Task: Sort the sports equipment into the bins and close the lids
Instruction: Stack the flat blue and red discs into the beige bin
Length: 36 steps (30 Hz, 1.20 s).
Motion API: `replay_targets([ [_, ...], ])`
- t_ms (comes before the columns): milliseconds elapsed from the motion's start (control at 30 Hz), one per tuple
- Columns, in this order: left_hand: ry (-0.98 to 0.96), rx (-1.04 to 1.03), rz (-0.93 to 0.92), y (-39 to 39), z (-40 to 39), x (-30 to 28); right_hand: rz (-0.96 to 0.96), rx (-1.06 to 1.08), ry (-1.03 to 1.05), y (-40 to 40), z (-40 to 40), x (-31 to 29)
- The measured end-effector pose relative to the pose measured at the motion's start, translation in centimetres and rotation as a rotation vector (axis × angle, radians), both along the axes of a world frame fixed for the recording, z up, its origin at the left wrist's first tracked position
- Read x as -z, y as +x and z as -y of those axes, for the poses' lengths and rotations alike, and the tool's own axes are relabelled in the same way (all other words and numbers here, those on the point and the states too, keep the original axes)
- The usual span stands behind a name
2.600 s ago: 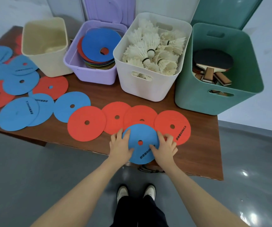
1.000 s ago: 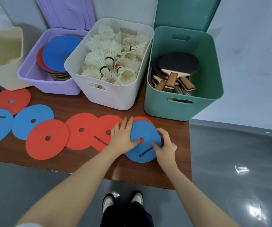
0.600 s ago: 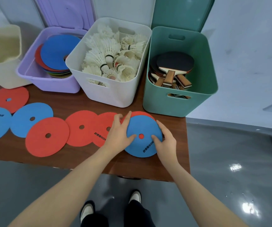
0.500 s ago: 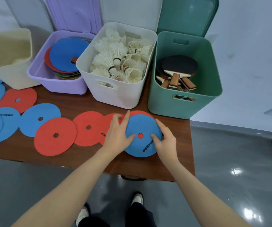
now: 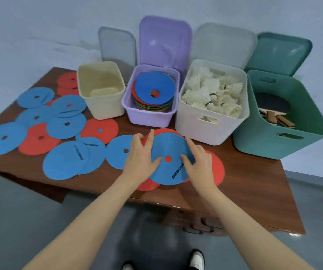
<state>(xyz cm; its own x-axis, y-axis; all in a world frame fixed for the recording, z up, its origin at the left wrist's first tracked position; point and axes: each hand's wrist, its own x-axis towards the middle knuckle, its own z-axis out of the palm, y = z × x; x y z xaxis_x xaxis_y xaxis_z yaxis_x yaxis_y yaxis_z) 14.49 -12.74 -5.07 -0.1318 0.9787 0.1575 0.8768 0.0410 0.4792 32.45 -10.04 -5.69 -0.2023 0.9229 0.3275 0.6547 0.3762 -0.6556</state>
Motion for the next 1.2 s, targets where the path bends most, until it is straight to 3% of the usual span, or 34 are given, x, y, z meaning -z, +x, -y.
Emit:
replay_targets([
  [233,0.147,-0.025,0.056,-10.1,-0.6,-3.1,-0.004,0.010,0.061,-10.5,-1.5,-2.4],
  [467,0.205,-0.095,0.055,-17.1,-6.3,-5.5,-0.020,-0.051,0.101,-18.0,-8.7,-5.4],
  [933,0.143,-0.225,-0.078,-28.1,-20.1,-7.5,0.009,-0.194,0.012,-29.9,-25.0,-6.7],
  [1200,-0.011,-0.172,0.010,-33.5,-25.1,-4.5,0.134,-0.116,-0.085,-34.8,-28.6,-4.0],
])
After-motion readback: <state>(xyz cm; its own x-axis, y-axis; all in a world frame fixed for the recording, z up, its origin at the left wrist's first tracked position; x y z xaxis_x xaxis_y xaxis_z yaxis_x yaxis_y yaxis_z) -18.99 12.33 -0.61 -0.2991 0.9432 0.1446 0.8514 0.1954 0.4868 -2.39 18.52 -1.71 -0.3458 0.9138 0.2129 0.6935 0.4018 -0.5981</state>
